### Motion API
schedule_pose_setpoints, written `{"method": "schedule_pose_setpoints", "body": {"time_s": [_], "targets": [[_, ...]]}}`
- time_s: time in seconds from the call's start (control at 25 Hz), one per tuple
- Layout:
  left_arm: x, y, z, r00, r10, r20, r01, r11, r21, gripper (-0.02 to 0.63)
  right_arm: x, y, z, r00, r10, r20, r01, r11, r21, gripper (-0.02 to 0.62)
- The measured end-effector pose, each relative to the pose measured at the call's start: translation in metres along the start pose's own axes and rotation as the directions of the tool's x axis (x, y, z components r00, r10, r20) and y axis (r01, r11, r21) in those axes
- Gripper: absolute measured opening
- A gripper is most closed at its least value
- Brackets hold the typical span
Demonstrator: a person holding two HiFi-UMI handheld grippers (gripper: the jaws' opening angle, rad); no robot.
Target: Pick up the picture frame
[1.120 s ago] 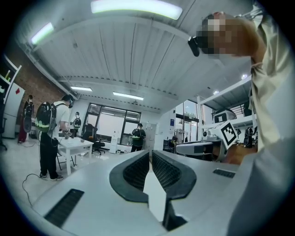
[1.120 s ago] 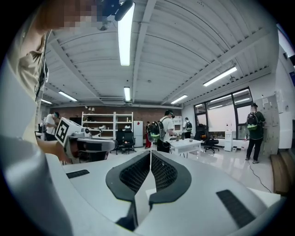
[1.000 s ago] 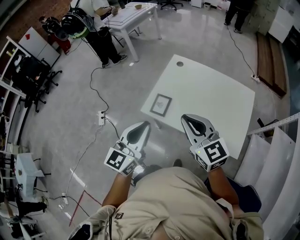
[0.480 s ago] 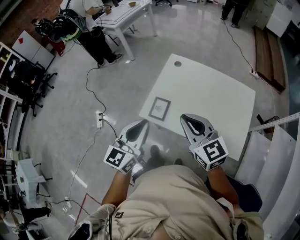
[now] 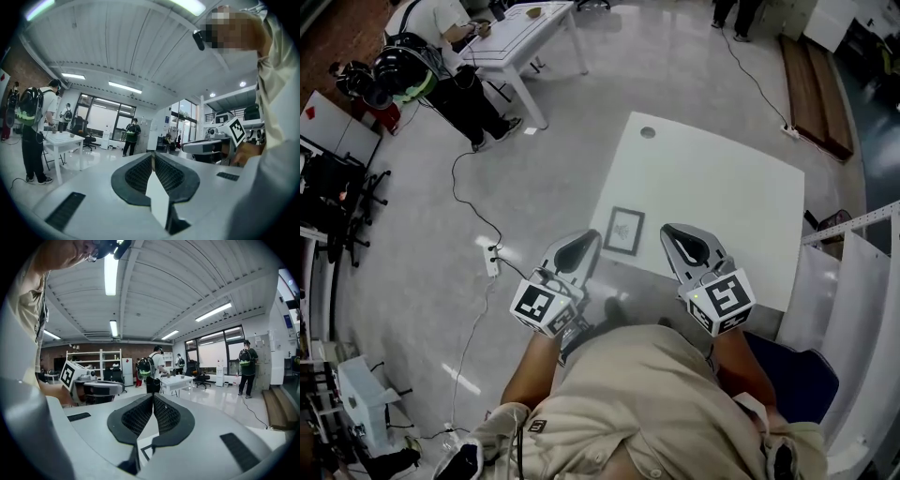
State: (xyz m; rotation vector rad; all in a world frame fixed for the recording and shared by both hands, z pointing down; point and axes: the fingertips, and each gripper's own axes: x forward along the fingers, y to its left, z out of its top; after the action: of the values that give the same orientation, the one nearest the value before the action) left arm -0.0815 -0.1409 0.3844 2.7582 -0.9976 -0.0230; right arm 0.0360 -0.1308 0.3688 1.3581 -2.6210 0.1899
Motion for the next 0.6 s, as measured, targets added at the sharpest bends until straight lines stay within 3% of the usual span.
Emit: {"method": "schedule_pose_setpoints", "body": {"time_s": [0.32,0.6], "targets": [[0.009,0.05,-0.02,0.992,-0.115,-0.052,0.114,0.993,-0.027,0.029,0.044,0.002,-0.007,0.992,-0.118,-0.032,0.119,0.993,0.014,0.028],[0.027,0.072,-0.047,0.979,-0.166,-0.119,0.158,0.985,-0.072,0.029,0.062,-0.007,-0.028,0.982,-0.167,-0.087,0.171,0.984,0.04,0.028]]}}
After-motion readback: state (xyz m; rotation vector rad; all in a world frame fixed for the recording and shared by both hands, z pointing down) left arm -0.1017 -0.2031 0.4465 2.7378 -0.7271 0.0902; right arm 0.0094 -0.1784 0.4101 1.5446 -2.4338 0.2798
